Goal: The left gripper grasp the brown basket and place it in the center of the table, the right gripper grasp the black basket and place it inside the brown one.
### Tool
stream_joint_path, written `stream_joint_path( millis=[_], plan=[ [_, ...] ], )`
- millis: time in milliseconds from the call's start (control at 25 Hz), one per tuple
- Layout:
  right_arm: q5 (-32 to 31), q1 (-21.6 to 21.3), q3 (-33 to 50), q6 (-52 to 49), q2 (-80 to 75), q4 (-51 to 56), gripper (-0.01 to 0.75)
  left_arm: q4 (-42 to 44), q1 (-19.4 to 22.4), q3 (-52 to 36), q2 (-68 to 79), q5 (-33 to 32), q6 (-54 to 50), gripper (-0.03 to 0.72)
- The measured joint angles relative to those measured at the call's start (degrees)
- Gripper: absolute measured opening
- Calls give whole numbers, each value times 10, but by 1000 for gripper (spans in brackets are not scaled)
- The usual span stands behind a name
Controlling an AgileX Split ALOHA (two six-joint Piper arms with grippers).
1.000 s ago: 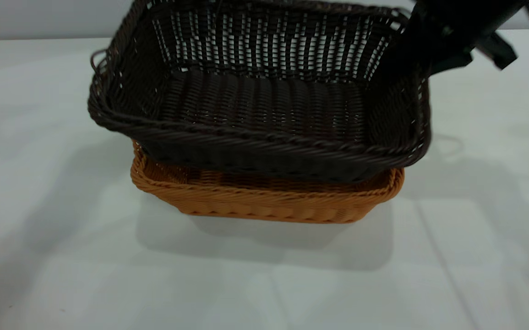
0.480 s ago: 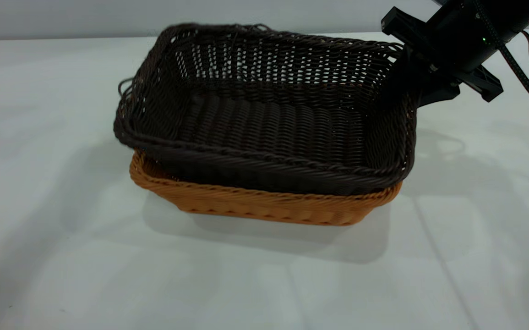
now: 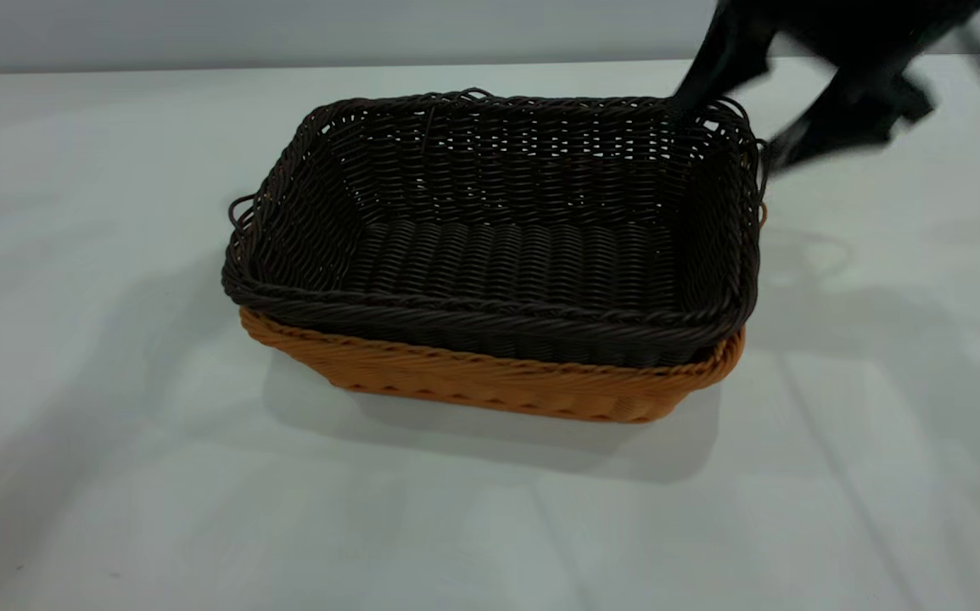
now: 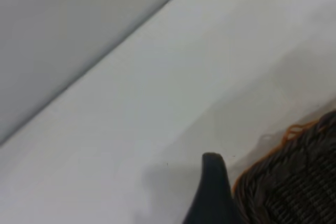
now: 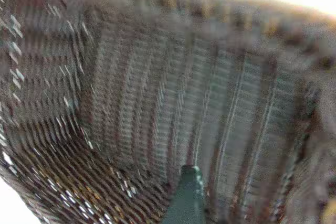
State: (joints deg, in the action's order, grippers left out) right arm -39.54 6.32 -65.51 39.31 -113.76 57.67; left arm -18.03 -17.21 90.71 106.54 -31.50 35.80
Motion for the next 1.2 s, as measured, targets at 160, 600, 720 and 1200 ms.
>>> stream_joint_path(
  millis=[160, 600, 720, 1200],
  plan=[
    [-12, -44, -8, 3, 107, -16, 650, 1, 0, 0, -68, -1, 5, 523],
    [-185, -82, -7, 7, 467, -118, 591, 10, 33, 0, -279, -154, -107, 524],
    [-221, -82, 20, -1, 551, -120, 590, 38, 39, -7, -328, -210, -152, 524],
    [-243, -82, 217, -38, 828, -162, 590, 101, 39, -237, -569, -280, -297, 524]
  ],
)
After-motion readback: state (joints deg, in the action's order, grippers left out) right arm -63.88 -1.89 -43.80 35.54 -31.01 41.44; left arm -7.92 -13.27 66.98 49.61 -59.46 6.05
